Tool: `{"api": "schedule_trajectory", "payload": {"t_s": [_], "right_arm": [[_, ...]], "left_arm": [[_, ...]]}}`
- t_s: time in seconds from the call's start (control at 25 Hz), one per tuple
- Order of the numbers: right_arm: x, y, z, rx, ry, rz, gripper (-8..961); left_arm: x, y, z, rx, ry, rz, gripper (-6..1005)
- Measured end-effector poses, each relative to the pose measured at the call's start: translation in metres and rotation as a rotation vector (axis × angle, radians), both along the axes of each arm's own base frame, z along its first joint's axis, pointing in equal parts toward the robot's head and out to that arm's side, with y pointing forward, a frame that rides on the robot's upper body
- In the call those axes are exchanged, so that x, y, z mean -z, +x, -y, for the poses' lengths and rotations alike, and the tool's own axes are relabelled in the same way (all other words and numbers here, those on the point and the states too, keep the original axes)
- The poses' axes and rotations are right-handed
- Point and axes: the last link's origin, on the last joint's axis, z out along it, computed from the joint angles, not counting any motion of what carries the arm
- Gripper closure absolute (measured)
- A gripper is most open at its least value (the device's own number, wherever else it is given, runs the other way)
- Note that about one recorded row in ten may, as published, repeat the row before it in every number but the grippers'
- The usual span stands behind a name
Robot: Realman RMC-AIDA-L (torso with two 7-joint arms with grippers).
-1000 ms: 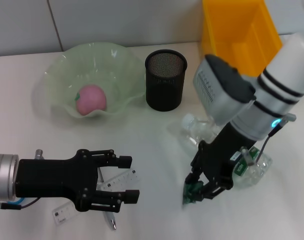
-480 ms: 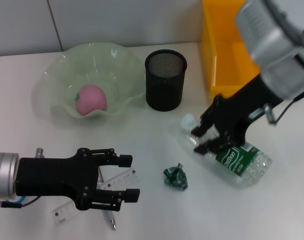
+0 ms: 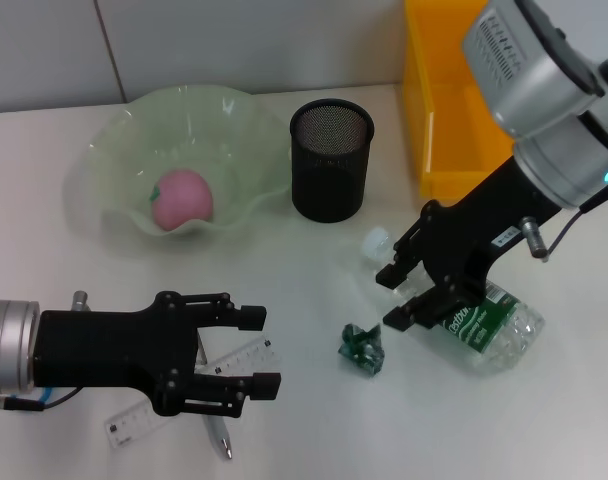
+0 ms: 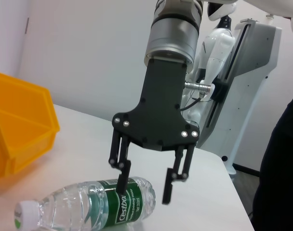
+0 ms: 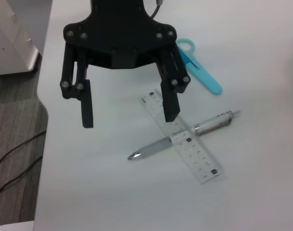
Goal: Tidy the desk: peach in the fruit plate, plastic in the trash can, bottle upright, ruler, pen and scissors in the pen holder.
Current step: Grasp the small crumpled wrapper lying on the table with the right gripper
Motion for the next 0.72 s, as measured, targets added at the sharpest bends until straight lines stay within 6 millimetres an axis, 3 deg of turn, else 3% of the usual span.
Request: {"api": "schedule_trajectory", "payload": {"t_s": [0.2,0.48,0.72], "right_arm": [[0.020,0.002,0.000,-0.025,-0.019,0.057,483],[0.043,0.010,-0.002,-0.050,-0.022,0.124,255],[0.057,0.014,-0.003,-0.079,-0.009,0.159,255]], "left_arm": [[0.000,0.000,0.000,0.000,0.002,0.003,201],[0.000,0.000,0.000,-0.001,-0.001,0.006,204],[0.001,0.000,0.001,-0.004,-0.003,0.008,206]]}}
